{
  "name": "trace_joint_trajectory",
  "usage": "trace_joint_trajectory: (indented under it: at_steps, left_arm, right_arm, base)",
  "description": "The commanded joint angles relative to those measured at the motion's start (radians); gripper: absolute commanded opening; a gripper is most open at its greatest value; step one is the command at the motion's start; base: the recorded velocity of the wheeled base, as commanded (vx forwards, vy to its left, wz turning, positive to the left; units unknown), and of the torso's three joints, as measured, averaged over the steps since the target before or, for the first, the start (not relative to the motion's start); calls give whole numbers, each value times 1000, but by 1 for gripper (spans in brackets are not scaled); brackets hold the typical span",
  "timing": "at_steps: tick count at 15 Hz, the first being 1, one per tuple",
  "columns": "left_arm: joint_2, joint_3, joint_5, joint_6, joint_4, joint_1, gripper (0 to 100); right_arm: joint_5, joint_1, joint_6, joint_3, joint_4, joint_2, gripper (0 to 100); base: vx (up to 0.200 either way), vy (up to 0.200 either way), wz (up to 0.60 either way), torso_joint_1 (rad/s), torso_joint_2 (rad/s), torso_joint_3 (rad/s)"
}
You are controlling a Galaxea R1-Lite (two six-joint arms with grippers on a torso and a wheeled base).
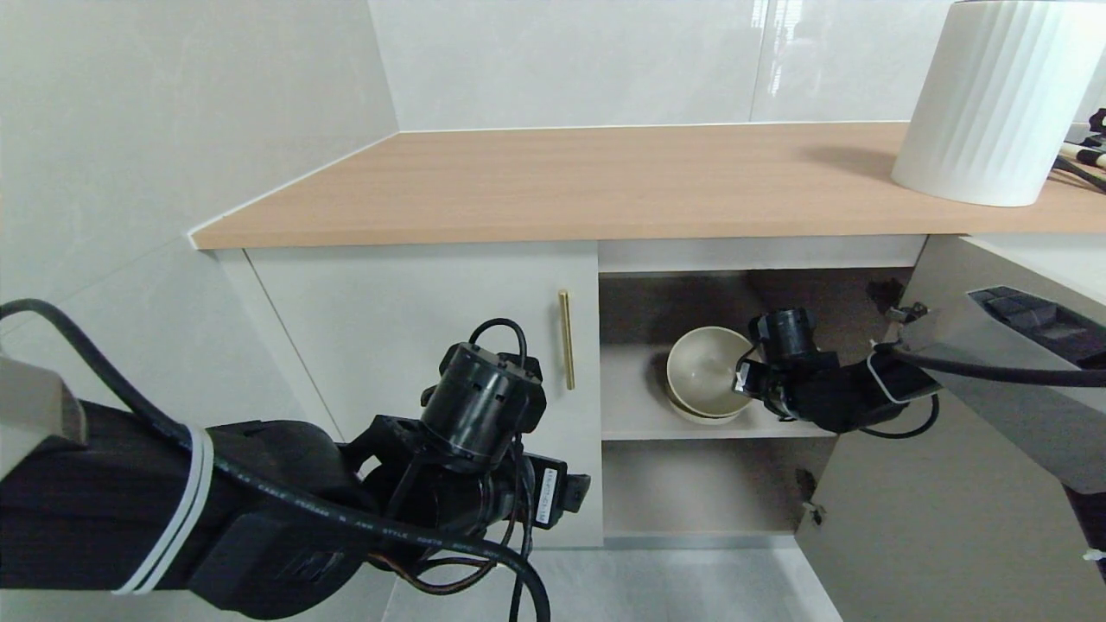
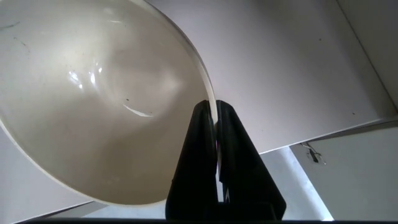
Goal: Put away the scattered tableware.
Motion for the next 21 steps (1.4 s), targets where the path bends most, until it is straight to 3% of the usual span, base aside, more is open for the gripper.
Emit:
trace_joint_trajectory:
  at_steps: [1, 5, 6, 13, 17, 19, 21]
  left_arm:
    - [2, -1, 0, 0, 0, 0, 100]
    - [2, -1, 0, 0, 0, 0, 100]
    - [2, -1, 0, 0, 0, 0, 100]
    - [3, -1, 0, 0, 0, 0, 100]
    - [-5, -7, -4, -43, 0, 12, 100]
    - [-23, -2, 0, -71, 0, 52, 100]
    - [-84, 27, -1, -91, 1, 121, 100]
  right_arm:
    - [0, 3, 1, -2, -1, 3, 0]
    - [0, 9, 1, -2, -1, 5, 0]
    - [0, 9, 1, -2, -1, 6, 100]
    - [1, 9, 13, -1, 0, 2, 100]
    - [30, 36, 41, 60, 56, -101, 100]
    - [169, 71, 55, 174, 112, -259, 100]
    - [199, 132, 47, 281, 224, -445, 100]
  base:
    - [0, 0, 0, 0, 0, 0]
    - [0, 0, 0, 0, 0, 0]
    - [0, 0, 0, 0, 0, 0]
    - [0, 0, 0, 0, 0, 0]
    - [0, 0, 0, 0, 0, 0]
    - [0, 0, 0, 0, 0, 0]
    - [0, 0, 0, 0, 0, 0]
